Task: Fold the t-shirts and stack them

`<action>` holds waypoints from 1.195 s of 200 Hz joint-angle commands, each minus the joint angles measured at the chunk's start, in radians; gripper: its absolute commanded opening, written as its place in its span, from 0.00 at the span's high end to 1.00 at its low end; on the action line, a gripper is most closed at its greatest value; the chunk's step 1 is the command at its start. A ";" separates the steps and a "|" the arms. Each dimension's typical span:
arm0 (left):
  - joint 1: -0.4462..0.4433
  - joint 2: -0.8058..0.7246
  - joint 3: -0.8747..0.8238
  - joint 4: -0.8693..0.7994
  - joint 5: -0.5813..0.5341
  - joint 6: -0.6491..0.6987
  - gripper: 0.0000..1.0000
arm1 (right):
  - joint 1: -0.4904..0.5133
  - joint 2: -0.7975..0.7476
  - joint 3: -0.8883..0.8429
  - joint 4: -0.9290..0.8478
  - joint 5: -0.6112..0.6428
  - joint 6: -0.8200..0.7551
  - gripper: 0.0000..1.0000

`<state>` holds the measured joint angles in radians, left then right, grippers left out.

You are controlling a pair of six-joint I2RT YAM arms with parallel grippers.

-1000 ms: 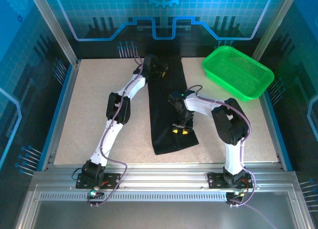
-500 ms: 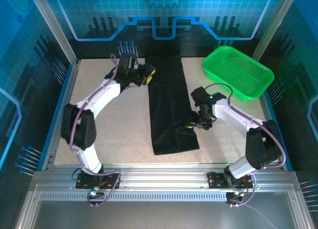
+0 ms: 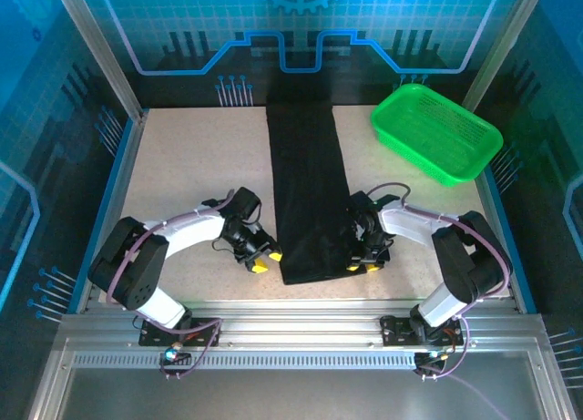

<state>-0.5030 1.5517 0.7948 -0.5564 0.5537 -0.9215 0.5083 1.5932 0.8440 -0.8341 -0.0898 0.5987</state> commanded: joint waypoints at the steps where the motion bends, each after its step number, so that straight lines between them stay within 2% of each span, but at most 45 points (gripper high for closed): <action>1: -0.033 0.005 -0.012 0.023 0.045 -0.031 0.55 | 0.027 0.058 0.012 0.073 -0.033 0.011 0.68; 30: -0.069 0.090 0.029 0.021 0.061 -0.027 0.56 | 0.047 0.044 0.005 0.072 -0.032 0.035 0.83; 90: -0.151 0.203 0.083 0.081 0.046 -0.074 0.58 | 0.091 0.001 0.004 0.040 -0.066 0.078 0.96; 116: -0.152 0.225 0.083 0.082 0.012 -0.068 0.79 | 0.117 -0.027 -0.006 0.018 -0.076 0.097 0.99; 129: -0.153 0.218 0.069 0.079 0.015 -0.067 1.00 | 0.133 -0.044 -0.012 0.000 -0.078 0.101 1.00; 175: -0.129 0.070 0.010 -0.102 0.021 0.030 1.00 | 0.214 -0.111 -0.009 -0.091 -0.113 0.102 1.00; 209: -0.101 -0.044 0.024 -0.101 0.019 -0.035 1.00 | 0.214 -0.167 0.030 -0.151 -0.103 0.134 1.00; 239: -0.086 -0.138 0.071 -0.039 -0.005 -0.140 1.00 | 0.169 -0.180 0.165 -0.220 -0.048 0.142 1.00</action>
<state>-0.6075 1.4841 0.8158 -0.6201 0.5690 -0.9718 0.7116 1.4433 0.9154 -0.9623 -0.1646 0.7162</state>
